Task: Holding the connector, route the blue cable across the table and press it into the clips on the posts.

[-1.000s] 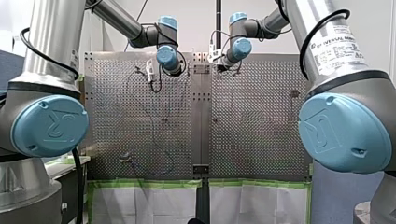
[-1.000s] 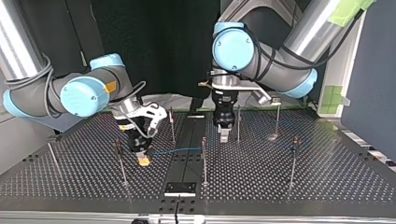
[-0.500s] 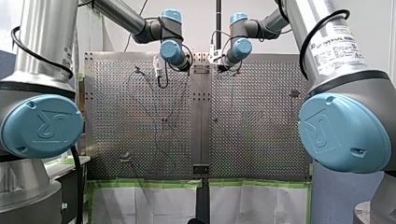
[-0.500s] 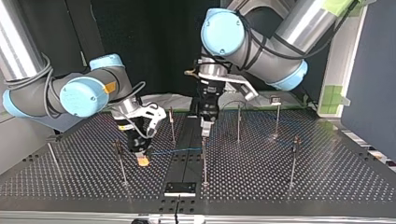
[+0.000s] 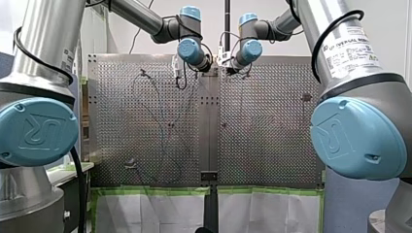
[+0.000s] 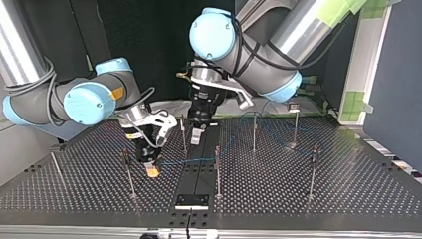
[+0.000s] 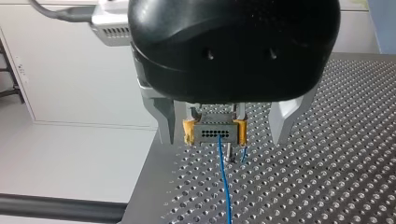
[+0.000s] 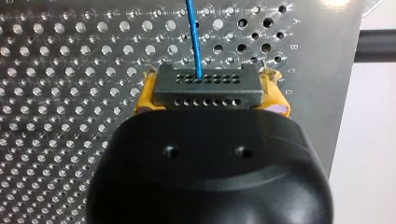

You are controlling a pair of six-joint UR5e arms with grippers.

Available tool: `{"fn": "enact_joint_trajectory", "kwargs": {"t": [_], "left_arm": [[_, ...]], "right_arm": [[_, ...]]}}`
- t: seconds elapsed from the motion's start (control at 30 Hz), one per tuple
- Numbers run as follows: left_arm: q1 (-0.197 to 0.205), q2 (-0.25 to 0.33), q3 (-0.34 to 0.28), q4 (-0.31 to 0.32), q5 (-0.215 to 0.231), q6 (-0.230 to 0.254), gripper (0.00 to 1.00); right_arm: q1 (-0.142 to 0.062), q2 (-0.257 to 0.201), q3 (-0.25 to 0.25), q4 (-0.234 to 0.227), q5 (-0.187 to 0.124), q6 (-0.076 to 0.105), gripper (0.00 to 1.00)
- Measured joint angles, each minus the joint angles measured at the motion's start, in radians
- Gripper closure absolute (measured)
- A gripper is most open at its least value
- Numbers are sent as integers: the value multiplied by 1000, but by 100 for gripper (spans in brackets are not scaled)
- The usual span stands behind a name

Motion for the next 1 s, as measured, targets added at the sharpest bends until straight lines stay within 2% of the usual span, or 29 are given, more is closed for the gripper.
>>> {"fn": "enact_joint_trajectory", "kwargs": {"t": [0.23,0.37,0.73,1.0], "left_arm": [[-5,-66,66,-19,-5,0,0],[-3,-101,101,-29,-24,1,0],[12,-182,201,-16,-55,7,0],[19,-242,275,-21,-72,32,0]], "right_arm": [[0,0,0,-1,0,0,100],[0,0,0,-1,-1,0,100],[0,0,0,-3,-2,-1,100],[1,1,0,-3,-2,-1,100]]}}
